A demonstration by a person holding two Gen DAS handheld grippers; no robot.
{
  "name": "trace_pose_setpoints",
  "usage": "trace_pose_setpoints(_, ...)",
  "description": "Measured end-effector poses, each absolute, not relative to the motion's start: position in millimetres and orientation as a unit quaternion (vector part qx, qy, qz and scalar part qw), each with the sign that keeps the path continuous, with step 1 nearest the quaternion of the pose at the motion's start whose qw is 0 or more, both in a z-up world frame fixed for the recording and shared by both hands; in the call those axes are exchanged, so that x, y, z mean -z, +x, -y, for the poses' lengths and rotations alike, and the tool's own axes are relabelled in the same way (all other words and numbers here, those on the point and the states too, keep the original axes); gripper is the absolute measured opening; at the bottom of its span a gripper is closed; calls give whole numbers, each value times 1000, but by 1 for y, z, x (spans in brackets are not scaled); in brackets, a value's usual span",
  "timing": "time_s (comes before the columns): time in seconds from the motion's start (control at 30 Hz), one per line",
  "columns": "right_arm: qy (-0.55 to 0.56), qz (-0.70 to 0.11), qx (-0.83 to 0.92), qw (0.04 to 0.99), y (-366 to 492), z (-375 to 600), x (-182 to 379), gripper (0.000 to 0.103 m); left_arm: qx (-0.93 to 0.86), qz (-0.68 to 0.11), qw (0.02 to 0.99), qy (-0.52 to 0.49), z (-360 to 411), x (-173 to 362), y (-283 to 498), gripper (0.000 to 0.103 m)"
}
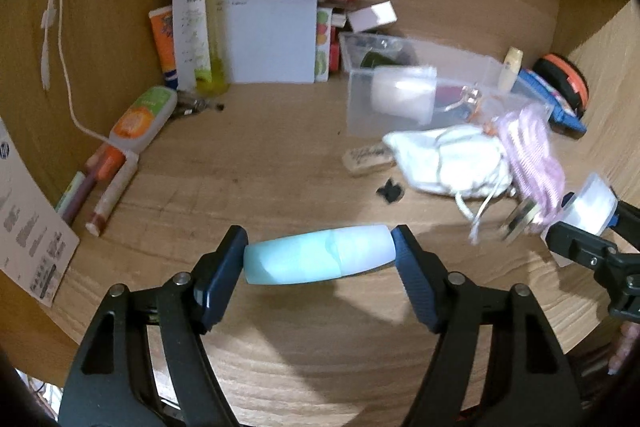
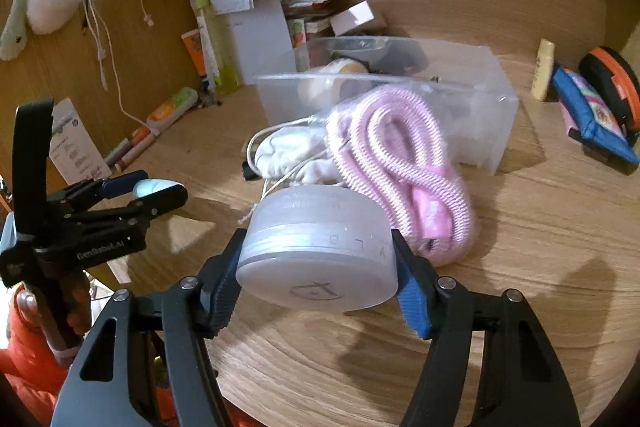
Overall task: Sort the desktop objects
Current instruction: 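Carry the blue tube into the clear bin while the right tool drops the white container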
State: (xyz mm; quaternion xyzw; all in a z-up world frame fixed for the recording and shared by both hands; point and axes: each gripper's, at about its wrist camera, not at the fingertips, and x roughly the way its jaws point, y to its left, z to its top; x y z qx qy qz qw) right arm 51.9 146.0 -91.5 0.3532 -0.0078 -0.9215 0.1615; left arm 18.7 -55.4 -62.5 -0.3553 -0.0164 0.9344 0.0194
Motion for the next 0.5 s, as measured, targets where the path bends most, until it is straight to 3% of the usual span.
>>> trace_pose_setpoints(0.5,316,9,943,103,44,-195,52,63,-949,21,43,-312,45,8,-9,73)
